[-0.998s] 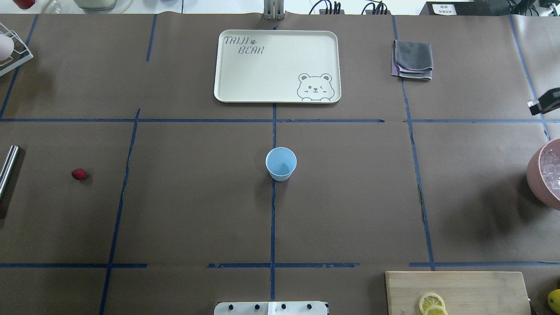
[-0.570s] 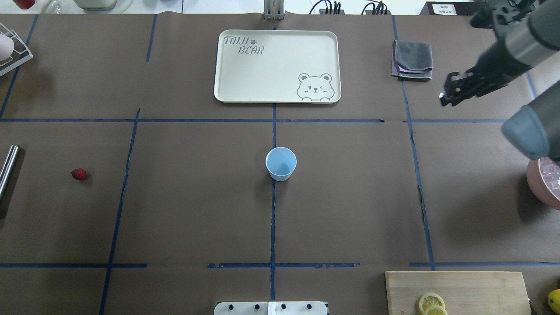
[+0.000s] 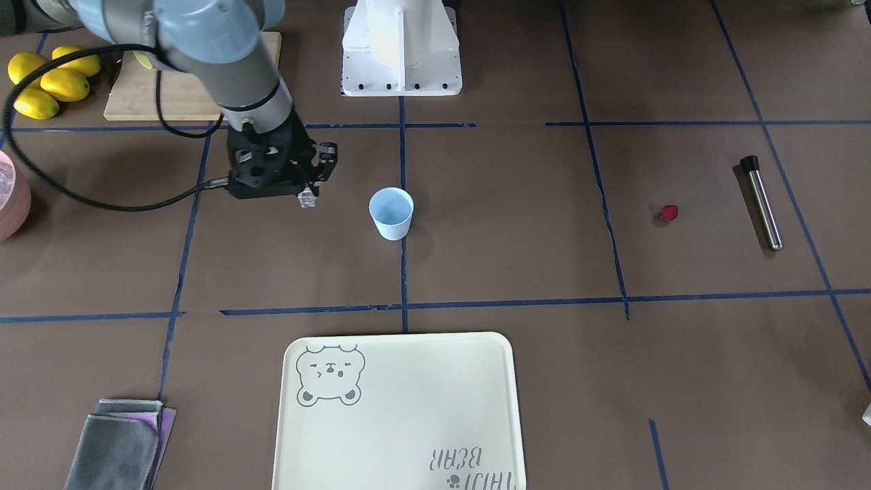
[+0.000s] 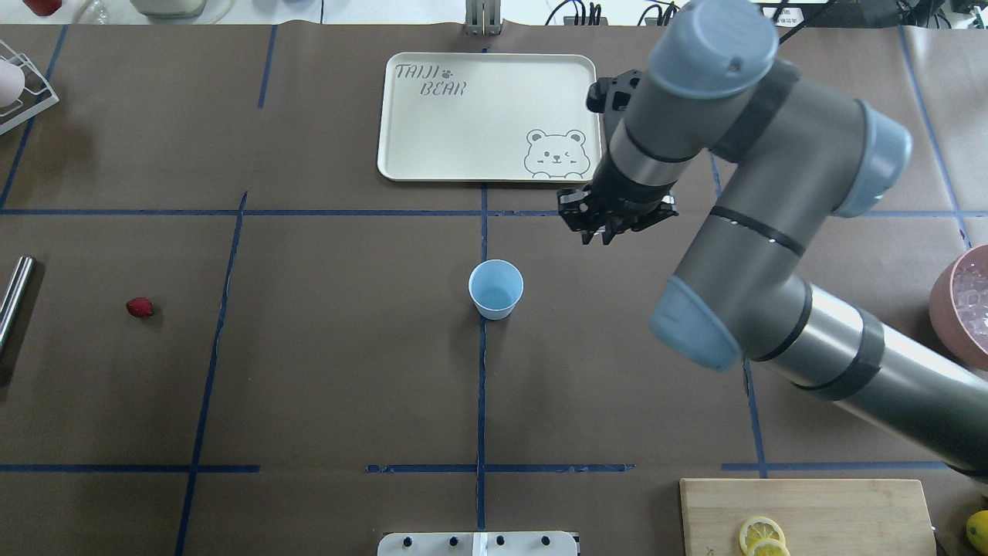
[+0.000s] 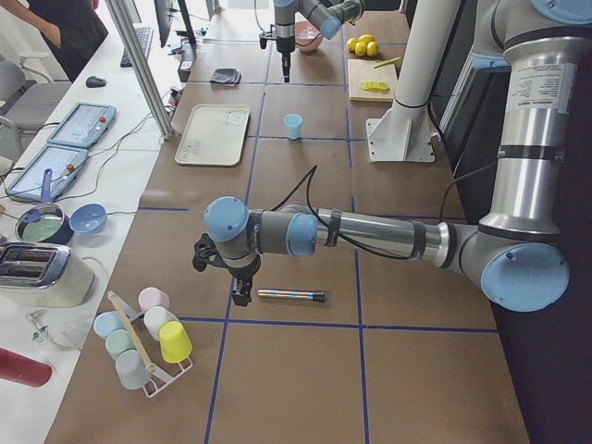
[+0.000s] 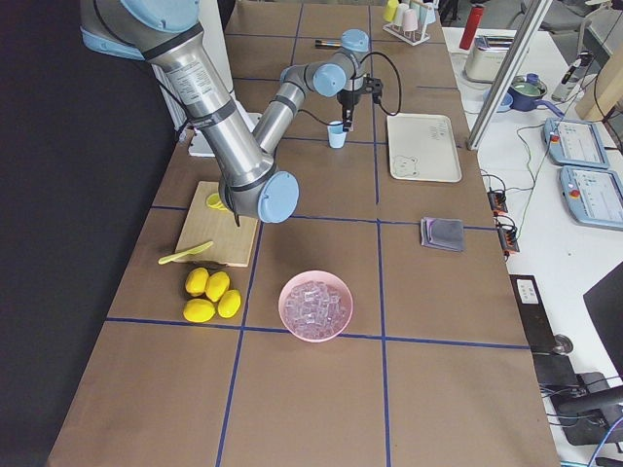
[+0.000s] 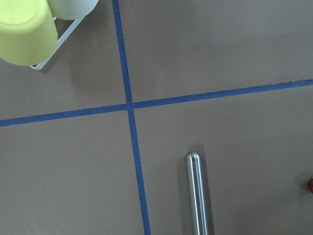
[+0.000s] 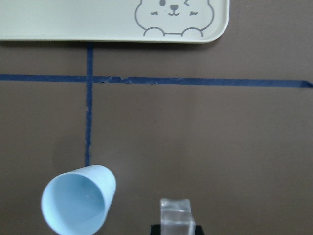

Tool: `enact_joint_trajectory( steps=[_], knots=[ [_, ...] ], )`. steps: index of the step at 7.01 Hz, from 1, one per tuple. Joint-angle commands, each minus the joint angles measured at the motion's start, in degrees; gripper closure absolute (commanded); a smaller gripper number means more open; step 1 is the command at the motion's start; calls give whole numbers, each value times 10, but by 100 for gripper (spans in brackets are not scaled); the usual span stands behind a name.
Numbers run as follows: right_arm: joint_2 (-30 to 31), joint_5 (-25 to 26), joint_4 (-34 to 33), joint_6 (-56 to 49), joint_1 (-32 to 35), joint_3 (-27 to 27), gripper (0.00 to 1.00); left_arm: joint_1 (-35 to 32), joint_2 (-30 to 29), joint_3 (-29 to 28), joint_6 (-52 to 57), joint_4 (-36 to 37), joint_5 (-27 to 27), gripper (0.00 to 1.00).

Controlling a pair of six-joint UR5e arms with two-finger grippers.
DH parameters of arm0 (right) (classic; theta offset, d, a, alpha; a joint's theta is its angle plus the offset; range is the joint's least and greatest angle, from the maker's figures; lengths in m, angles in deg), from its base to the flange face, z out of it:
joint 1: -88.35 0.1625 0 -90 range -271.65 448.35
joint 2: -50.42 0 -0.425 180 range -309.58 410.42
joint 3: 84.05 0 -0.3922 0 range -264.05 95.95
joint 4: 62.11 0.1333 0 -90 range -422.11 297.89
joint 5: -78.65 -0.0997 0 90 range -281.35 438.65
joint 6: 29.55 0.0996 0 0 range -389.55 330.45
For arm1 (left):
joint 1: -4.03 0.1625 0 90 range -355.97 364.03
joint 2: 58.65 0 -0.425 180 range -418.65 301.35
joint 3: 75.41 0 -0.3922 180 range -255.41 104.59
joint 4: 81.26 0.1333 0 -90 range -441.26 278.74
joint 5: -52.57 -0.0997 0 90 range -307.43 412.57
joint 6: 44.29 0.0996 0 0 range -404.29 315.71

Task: Mash ice and strawberries in cup
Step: 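Carry the ice cube with the right gripper over the light-blue cup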

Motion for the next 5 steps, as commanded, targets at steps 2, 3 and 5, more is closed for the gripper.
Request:
enact_joint_trajectory(
  steps=[2,3,5],
  knots=[
    [-123,68,-6,62,-76,-139,100,0,0,-4,1,0,0,0],
    [-124,68,-6,62,-77,-141,100,0,0,-5,1,0,1,0],
    [-123,66,-6,61,-77,-146,99,0,0,-2,0,0,1,0]
  ],
)
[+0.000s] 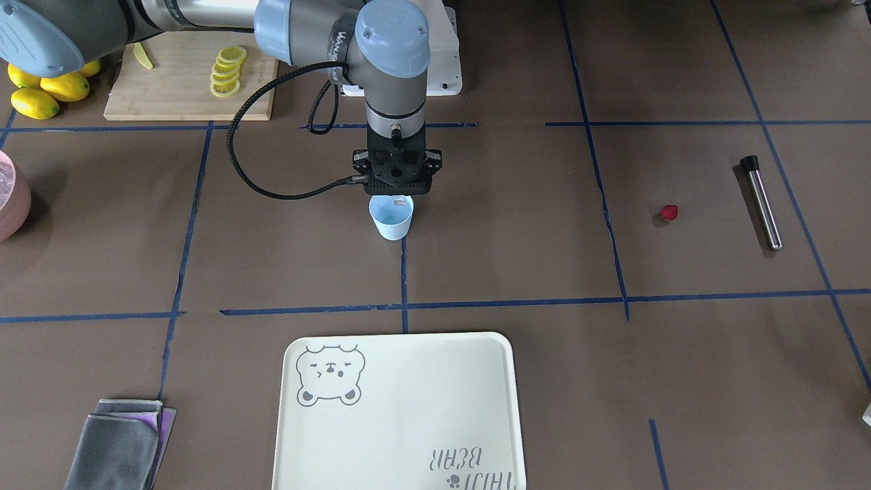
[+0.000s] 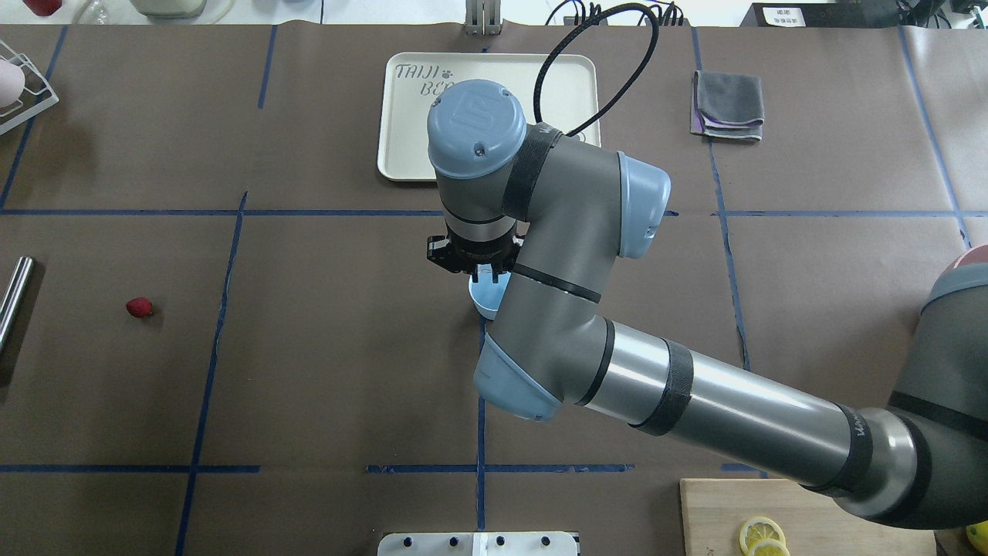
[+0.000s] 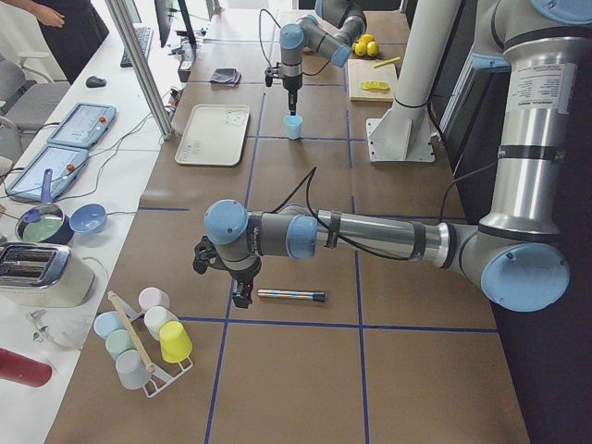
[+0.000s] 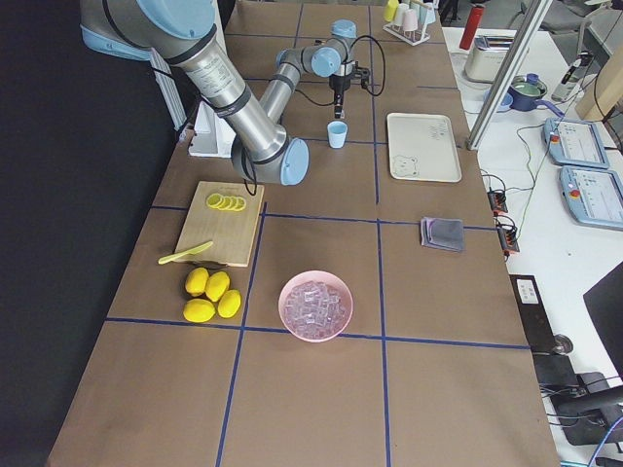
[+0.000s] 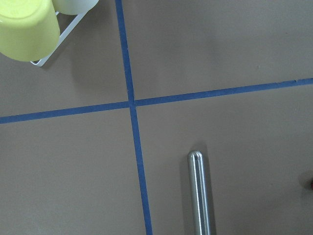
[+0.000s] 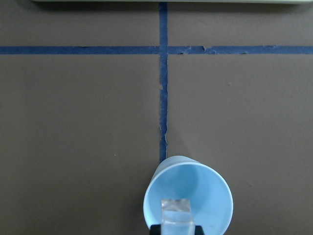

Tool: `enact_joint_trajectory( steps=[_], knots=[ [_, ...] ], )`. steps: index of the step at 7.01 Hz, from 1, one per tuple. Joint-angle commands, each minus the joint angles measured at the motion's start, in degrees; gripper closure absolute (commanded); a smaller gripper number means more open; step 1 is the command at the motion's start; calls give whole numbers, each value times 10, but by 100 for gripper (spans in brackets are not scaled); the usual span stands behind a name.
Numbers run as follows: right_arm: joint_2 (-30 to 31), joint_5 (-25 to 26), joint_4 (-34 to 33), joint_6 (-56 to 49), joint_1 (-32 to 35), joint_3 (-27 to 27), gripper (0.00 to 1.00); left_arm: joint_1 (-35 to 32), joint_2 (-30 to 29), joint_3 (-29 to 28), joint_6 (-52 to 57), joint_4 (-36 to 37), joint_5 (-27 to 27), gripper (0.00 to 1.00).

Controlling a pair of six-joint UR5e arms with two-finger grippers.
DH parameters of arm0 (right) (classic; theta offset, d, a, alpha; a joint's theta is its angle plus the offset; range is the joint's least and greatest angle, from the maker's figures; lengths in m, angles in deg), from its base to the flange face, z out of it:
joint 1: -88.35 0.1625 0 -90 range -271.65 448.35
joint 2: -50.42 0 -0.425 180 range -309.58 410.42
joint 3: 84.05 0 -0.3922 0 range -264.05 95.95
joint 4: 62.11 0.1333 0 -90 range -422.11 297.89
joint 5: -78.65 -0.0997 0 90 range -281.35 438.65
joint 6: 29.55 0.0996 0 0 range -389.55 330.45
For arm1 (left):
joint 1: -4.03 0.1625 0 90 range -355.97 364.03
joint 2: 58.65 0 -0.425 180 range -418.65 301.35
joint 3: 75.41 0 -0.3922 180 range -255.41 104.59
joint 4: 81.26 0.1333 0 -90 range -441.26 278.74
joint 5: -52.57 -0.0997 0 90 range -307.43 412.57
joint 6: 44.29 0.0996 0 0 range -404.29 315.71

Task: Mash ice and strawberries in cup
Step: 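Open the right gripper to drop the ice cube into the cup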

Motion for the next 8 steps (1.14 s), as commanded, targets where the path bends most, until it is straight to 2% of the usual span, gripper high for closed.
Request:
enact_joint_trajectory(
  steps=[1,3,7,8],
  knots=[
    [2,-3,-1,0,-1,-4,98,0,0,1,-2,0,0,0],
    [6,-4,-1,0,-1,-5,96,0,0,4,-2,0,0,0],
    [15,-6,-3,0,-2,-3,46,0,-1,3,-2,0,0,0],
    [15,-6,-3,0,-2,-3,44,0,-1,3,-2,0,0,0]
  ],
)
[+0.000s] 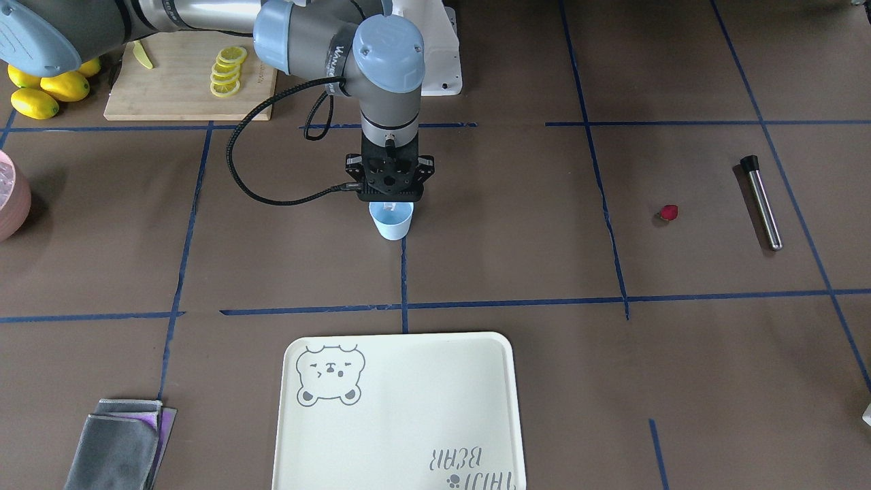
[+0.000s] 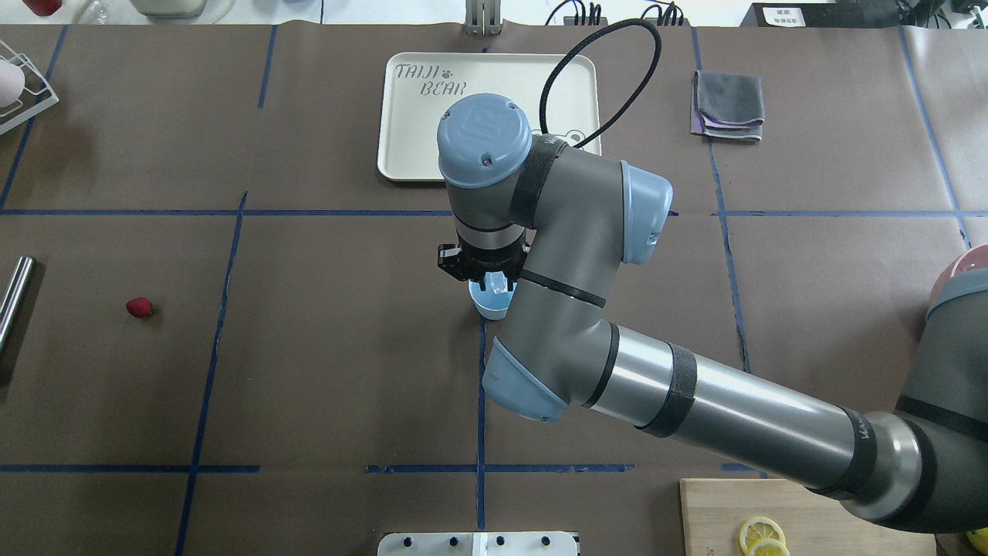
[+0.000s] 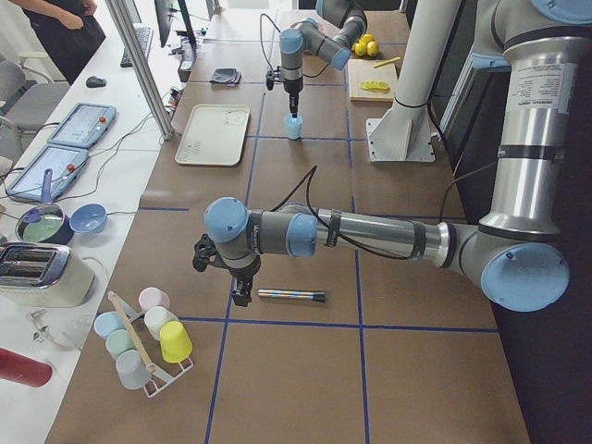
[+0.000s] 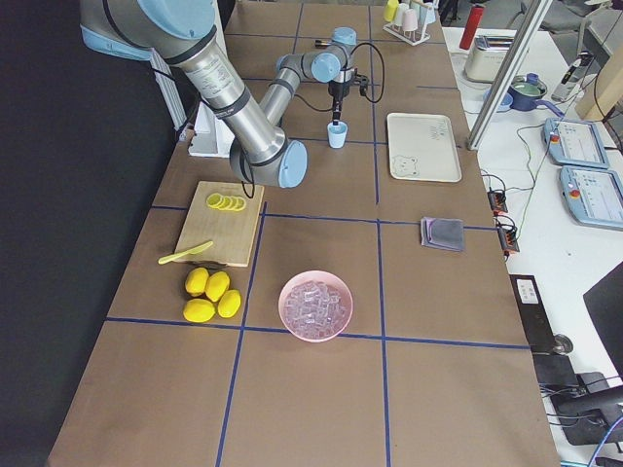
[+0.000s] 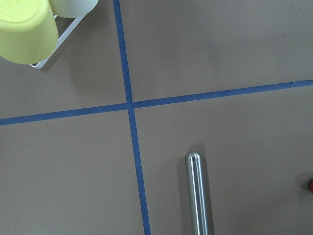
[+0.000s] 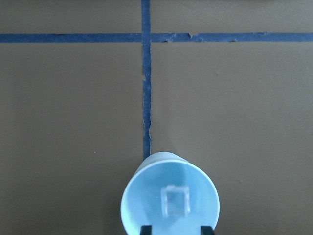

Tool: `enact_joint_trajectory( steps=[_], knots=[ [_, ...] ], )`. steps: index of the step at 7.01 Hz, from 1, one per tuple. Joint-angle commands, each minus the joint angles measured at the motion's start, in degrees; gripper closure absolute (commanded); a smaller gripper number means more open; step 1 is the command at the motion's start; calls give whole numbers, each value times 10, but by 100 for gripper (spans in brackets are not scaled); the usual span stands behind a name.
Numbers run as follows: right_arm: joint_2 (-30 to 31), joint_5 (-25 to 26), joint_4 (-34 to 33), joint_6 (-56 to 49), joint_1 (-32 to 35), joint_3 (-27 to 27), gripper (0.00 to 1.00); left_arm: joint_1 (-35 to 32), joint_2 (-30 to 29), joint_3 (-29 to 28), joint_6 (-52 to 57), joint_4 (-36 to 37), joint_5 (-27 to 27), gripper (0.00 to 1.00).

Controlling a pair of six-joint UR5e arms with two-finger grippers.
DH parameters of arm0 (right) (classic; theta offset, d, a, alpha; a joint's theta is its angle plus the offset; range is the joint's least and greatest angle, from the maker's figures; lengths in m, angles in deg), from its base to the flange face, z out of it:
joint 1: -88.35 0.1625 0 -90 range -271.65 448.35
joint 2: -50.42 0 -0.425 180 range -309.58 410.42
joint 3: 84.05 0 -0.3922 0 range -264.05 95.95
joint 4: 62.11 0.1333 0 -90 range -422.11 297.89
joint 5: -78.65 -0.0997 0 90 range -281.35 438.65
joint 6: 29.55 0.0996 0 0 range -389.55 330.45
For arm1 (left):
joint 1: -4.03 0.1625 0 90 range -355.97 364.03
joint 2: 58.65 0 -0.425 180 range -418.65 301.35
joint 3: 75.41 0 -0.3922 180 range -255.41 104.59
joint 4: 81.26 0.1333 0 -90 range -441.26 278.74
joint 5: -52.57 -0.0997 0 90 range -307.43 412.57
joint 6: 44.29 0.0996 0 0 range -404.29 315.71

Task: Mash ice and strawberries in cup
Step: 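Open the right gripper to drop the ice cube into the cup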

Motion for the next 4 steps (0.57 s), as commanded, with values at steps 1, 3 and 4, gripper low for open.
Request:
enact_joint_trajectory(
  steps=[1,3,4],
  knots=[
    [1,0,1,0,0,0,43,0,0,0,0,0,0,0],
    [0,1,2,1,2,12,1,0,-1,-1,0,0,0,0],
    [6,0,-3,2,20,41,1,0,-2,0,0,0,0,0]
  ],
)
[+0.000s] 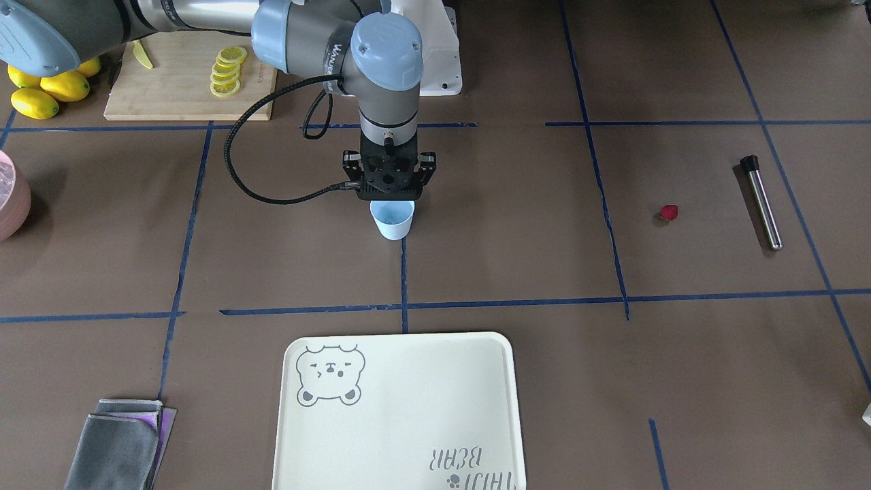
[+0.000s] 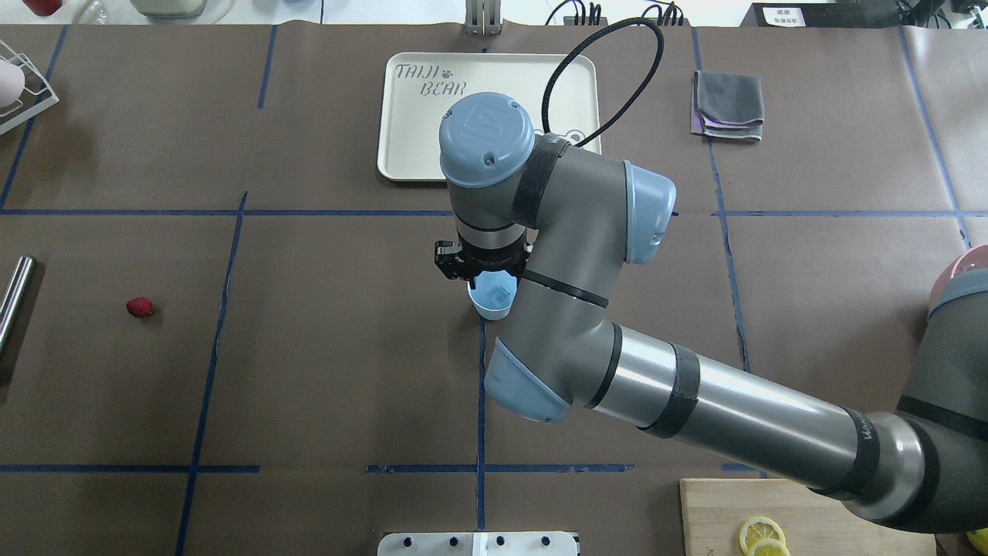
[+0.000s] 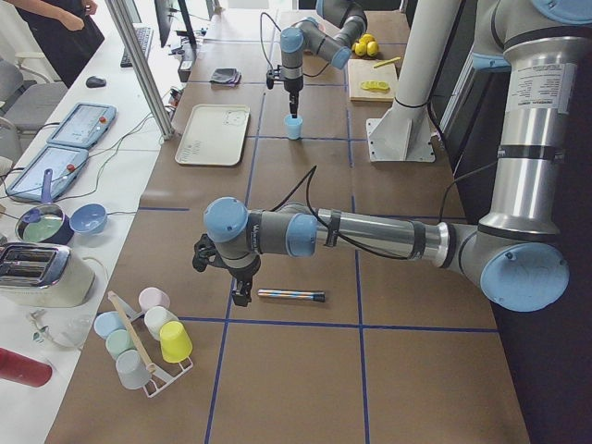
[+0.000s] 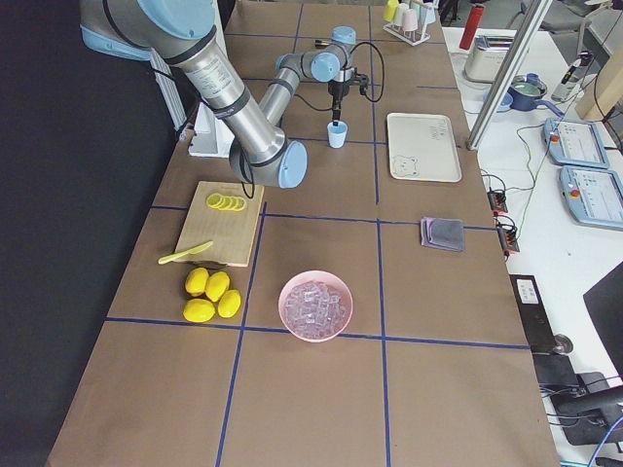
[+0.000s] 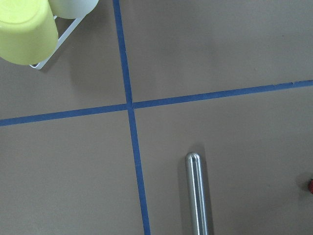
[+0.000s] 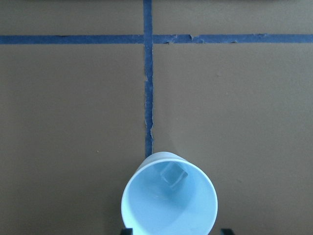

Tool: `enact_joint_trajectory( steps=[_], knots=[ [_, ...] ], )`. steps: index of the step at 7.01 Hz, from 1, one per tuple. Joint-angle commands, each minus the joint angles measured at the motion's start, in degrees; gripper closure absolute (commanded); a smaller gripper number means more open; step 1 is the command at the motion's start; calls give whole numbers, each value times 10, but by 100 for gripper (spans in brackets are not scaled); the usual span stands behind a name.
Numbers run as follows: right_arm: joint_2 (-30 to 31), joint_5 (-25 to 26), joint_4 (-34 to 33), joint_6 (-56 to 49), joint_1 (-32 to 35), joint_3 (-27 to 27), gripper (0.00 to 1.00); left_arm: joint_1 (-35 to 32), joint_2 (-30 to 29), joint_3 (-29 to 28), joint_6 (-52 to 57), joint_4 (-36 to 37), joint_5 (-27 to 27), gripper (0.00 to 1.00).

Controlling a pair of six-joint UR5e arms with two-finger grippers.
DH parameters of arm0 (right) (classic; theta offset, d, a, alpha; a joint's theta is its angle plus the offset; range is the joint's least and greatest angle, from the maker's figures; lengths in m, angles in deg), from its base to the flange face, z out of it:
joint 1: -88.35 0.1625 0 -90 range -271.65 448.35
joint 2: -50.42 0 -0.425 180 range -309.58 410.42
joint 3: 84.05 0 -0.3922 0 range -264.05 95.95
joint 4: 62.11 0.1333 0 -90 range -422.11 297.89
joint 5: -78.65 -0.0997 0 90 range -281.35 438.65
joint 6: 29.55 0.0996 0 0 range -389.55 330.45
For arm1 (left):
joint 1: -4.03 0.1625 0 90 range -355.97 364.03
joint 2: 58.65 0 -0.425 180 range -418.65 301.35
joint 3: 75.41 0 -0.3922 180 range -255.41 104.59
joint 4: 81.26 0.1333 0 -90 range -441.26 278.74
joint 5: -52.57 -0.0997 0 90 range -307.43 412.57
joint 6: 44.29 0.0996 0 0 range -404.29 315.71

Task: Mash ice and strawberries in cup
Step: 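Open the right gripper to drop the ice cube into the cup, then move the empty right gripper back to the pink ice bowl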

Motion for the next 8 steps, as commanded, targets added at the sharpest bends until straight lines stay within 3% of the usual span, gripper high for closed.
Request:
enact_joint_trajectory(
  steps=[1,3,5,7,8],
  knots=[
    [36,-6,-22,-1,37,88,1,0,-2,0,0,0,0,0],
    [164,-58,-45,-35,122,245,1,0,-3,1,0,0,-1,0],
    [303,-84,-37,-165,204,327,0,0,-4,3,-1,0,0,0],
    [444,-150,-22,-370,323,347,0,0,-4,4,-1,0,0,0],
    [498,-158,10,-437,359,338,0,0,-4,5,-1,1,0,0]
  ],
)
